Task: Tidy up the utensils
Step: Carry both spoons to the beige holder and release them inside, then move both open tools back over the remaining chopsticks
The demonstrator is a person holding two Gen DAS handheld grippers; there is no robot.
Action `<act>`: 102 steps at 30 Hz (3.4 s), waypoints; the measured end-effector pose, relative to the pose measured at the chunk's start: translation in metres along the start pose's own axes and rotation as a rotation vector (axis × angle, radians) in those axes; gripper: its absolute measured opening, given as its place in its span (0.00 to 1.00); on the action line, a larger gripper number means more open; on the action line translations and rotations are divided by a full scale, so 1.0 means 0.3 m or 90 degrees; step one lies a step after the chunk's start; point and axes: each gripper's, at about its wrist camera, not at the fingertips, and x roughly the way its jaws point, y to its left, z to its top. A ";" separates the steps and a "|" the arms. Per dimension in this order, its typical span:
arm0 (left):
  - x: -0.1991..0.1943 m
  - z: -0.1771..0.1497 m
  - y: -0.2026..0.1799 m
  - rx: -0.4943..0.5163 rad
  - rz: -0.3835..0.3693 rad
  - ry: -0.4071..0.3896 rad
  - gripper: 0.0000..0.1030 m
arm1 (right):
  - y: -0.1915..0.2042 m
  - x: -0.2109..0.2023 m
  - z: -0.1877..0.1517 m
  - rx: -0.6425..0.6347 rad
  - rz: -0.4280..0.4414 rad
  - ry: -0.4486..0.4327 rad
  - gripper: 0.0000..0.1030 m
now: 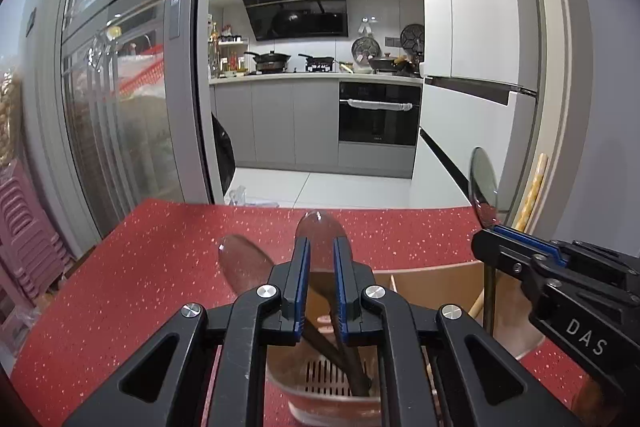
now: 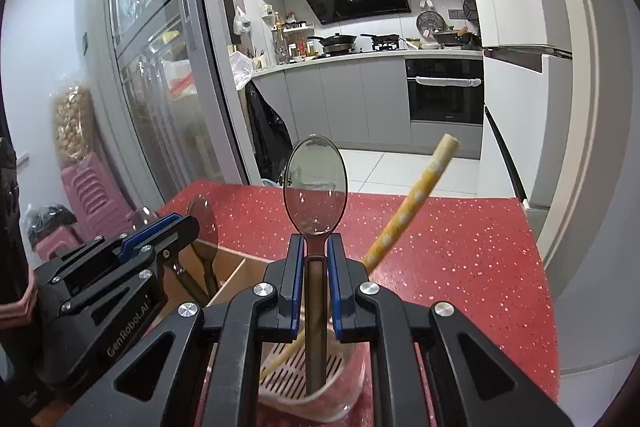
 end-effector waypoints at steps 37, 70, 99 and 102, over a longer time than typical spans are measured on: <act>-0.425 -0.423 0.165 -0.039 0.004 0.259 0.36 | 0.030 -0.289 -0.325 0.122 0.019 0.219 0.76; -0.466 -0.626 0.329 -0.174 0.040 0.370 1.00 | 0.278 -0.273 -0.605 0.068 0.045 0.401 0.65; -0.358 -0.634 0.256 -0.126 0.036 0.399 1.00 | 0.419 -0.160 -0.623 -0.082 -0.008 0.451 0.33; -0.356 -0.632 0.264 -0.125 0.034 0.403 1.00 | 0.434 -0.156 -0.621 -0.095 -0.015 0.455 0.29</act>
